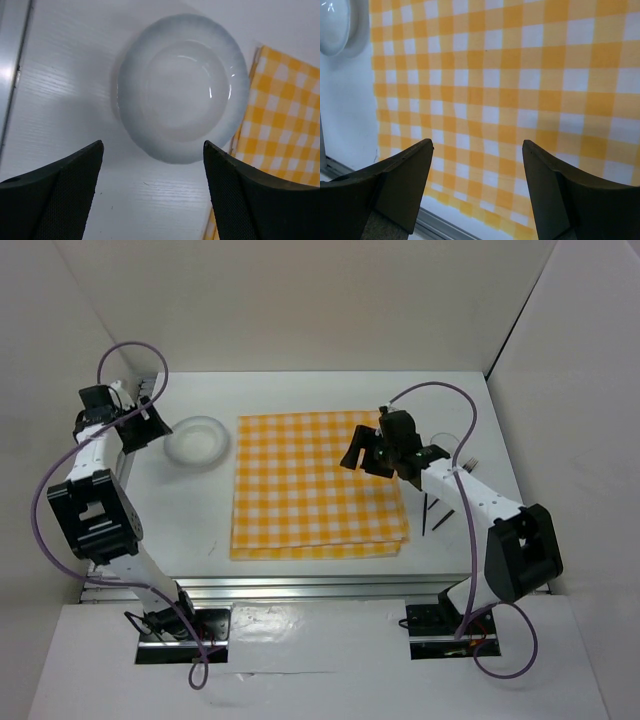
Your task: Set the dinner table for one person
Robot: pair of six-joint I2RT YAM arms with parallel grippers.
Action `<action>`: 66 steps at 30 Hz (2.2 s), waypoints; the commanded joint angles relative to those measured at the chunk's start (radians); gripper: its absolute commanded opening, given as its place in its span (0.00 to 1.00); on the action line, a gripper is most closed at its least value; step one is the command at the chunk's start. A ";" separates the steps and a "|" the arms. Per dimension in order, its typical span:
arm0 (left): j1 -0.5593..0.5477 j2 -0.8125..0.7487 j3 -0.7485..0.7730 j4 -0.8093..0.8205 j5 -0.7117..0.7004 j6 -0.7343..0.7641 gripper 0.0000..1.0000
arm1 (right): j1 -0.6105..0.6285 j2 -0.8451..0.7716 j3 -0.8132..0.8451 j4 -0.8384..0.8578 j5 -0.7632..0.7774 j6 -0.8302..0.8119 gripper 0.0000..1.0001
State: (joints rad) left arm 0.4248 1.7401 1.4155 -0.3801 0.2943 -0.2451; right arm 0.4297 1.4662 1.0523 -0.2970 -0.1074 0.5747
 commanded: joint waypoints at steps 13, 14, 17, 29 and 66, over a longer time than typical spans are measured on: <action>0.085 0.323 0.069 0.007 0.229 -0.013 0.89 | 0.043 0.020 -0.003 0.045 0.005 -0.027 0.78; 0.085 0.335 0.069 -0.002 0.261 -0.013 0.89 | 0.043 0.020 -0.003 0.045 0.005 -0.027 0.78; 0.085 0.368 0.069 0.012 0.330 -0.013 0.81 | 0.052 0.020 -0.003 0.045 0.014 -0.027 0.78; 0.085 0.460 0.057 0.084 0.456 -0.099 0.46 | 0.070 0.039 0.029 0.007 0.055 -0.027 0.75; -0.400 0.362 0.321 -0.617 0.835 0.425 0.00 | -0.028 -0.205 -0.024 -0.284 0.264 0.221 0.75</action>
State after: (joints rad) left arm 0.1200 2.1593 1.7687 -0.9184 1.1107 0.1471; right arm 0.4164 1.3502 1.0576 -0.5438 0.1062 0.7597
